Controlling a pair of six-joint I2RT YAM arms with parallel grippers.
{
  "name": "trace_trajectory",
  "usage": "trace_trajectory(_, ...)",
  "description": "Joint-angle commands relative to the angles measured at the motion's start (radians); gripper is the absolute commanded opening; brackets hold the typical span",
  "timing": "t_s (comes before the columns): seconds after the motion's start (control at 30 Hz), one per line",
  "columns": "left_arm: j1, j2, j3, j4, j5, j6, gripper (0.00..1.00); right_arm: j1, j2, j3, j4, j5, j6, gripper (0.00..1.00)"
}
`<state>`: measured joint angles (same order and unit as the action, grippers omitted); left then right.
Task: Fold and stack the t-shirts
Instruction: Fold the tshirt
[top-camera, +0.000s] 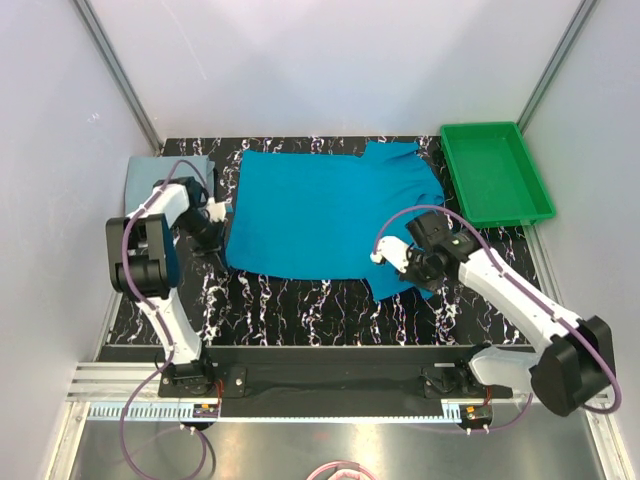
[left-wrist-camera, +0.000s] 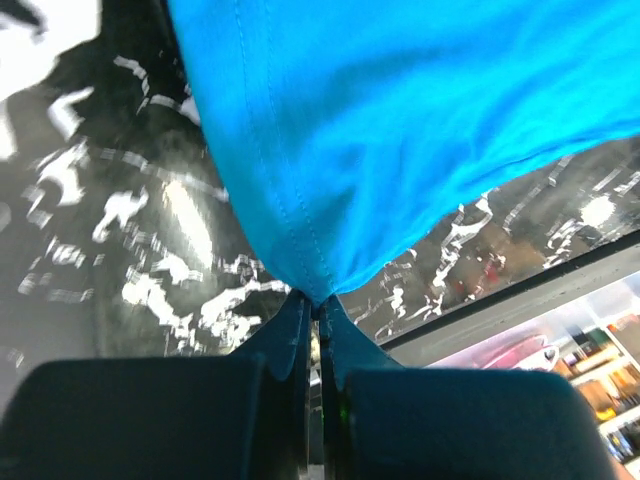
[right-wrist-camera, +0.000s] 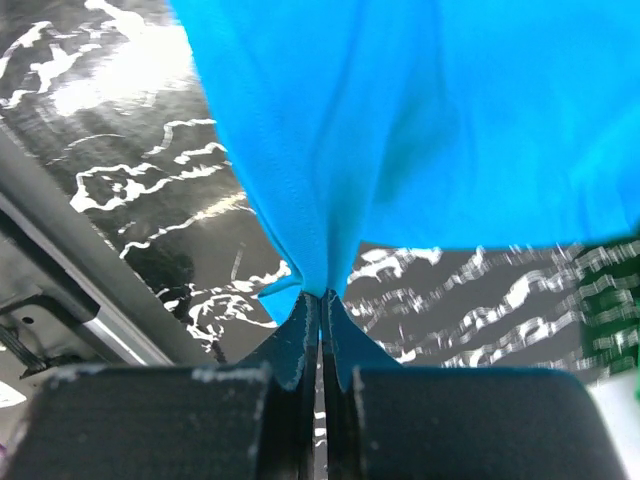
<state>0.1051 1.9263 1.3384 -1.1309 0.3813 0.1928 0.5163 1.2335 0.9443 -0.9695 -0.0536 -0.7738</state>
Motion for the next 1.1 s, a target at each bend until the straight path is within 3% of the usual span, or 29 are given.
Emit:
trace_trajectory(0.0,0.01,-0.093,0.074,-0.044,0.008,0.036,0.0,-0.024,-0.074,0.025,0.0,0.035,0.074,0.0)
trace_trajectory(0.3,0.008,-0.133,0.133,-0.124,0.002,0.088,0.0,-0.125,-0.123,0.065,-0.014,0.084,0.148,0.0)
trace_trajectory(0.7,0.008,-0.26,0.088,-0.207,-0.032,0.16,0.0,-0.133,-0.216,0.125,-0.113,0.149,0.189,0.0)
trace_trajectory(1.07,0.008,-0.188,0.229,-0.299,-0.033,0.183,0.0,-0.133,-0.057,0.194,0.04,0.199,0.064,0.0)
